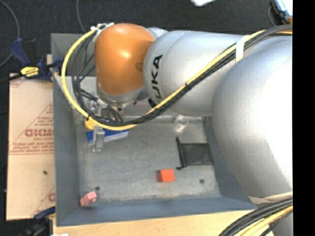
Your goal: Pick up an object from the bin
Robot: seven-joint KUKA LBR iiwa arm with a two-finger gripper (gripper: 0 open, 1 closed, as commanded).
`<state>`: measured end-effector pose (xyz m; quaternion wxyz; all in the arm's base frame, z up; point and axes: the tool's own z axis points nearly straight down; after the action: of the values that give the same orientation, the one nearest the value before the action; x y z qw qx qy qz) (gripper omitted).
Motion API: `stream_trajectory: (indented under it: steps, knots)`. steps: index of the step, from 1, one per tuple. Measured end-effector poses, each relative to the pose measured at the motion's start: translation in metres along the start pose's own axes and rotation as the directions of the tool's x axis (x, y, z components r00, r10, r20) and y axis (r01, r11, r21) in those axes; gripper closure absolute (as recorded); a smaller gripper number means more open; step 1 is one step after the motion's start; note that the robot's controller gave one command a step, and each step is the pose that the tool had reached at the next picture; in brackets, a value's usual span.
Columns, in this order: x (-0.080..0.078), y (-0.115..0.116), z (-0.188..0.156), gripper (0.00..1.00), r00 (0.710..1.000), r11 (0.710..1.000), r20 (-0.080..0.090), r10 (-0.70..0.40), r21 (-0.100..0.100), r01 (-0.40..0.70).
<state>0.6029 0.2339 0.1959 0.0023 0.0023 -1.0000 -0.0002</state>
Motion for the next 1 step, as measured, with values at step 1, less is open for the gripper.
stream_trajectory:
  steps: [1]
  knots:
    - [-0.0017,-0.0015,-0.0053,0.0,1.0,1.0,0.007,0.006,-0.002,-0.006]
